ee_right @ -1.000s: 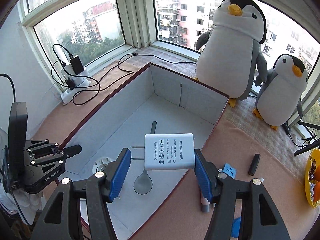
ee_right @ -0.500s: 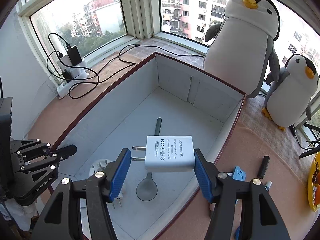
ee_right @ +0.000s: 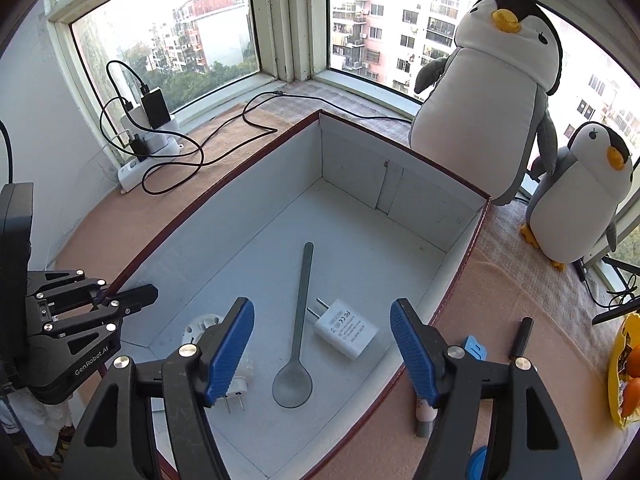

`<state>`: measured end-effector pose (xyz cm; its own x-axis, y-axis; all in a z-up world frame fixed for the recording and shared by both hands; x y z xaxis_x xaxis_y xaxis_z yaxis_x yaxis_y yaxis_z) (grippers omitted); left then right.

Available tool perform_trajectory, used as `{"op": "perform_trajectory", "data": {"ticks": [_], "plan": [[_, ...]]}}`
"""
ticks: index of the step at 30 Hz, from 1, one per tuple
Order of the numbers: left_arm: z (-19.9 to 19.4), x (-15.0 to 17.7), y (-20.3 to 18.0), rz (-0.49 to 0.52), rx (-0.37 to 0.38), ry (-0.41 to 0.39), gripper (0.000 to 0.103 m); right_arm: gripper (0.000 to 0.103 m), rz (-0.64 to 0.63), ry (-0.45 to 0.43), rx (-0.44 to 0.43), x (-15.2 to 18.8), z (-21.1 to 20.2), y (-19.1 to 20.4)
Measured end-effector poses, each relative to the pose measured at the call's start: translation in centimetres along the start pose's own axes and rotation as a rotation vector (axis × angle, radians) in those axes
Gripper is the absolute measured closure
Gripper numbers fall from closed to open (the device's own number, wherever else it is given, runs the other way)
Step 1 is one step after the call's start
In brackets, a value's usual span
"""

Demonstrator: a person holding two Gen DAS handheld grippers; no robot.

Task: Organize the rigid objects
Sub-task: 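Lower the white charger adapter into the box and open the right gripper, then move the right tool back toward the blue round lid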

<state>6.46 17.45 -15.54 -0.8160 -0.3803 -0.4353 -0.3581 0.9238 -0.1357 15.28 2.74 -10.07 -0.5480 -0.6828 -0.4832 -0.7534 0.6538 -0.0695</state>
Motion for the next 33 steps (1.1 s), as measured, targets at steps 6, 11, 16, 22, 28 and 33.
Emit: {"op": "perform_trajectory", "data": {"ticks": [6,11,16,22,28,33], "plan": [[0.0,0.0,0.0,0.000,-0.005,0.002,0.098,0.036,0.033,-0.019,0.001,0.7,-1.2,-1.1],[0.0,-0.1,-0.2,0.002,-0.011,0.003,0.098,0.036,0.105,-0.044,0.009,2.7,-3.7,-3.7],[0.0,-0.1,-0.2,0.003,-0.014,0.004,0.098,0.036,0.178,-0.048,0.039,6.1,-6.1,-6.9],[0.1,-0.1,-0.3,0.005,-0.020,0.004,0.098,0.036,0.265,-0.023,0.082,11.0,-8.1,-10.9],[0.2,0.0,-0.3,0.009,-0.026,0.006,0.098,0.036,0.367,0.042,0.112,16.4,-7.7,-14.4],[0.1,-0.1,-0.3,0.007,-0.031,0.011,0.098,0.036,0.416,0.098,0.108,19.8,-5.7,-15.6]]}}
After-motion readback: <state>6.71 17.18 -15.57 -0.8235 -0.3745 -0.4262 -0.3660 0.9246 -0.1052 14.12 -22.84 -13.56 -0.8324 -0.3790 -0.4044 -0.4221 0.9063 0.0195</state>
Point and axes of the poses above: each gripper's, at about its wrist camera, not at the fingertips, and z roughly the way its jaws point, y to its left, x to its underside, the point moved 2 cm from there along z, roughly the way its jaws point, and after that the axes turned 10 degrees about -z, right-handed, at the moved point
